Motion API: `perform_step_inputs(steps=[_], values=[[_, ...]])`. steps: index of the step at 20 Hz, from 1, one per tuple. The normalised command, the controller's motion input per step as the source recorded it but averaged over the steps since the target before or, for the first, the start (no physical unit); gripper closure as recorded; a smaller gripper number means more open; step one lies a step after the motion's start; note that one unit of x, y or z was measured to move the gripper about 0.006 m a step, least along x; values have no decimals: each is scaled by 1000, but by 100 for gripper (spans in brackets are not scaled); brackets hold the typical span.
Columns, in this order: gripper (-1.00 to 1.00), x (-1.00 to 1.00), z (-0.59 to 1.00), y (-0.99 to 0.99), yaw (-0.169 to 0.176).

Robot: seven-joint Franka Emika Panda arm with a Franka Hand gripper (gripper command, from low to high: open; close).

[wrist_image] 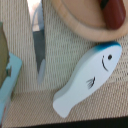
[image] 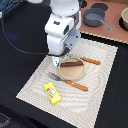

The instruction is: Interact with the objects in diverse but meaningful ways.

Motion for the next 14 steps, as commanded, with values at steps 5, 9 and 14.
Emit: perform_step_inputs(steps=[5,9,14], values=[[-100,622,0,-101,59],[-100,370,3,-22,123],[-100,174,-6,-77,116]])
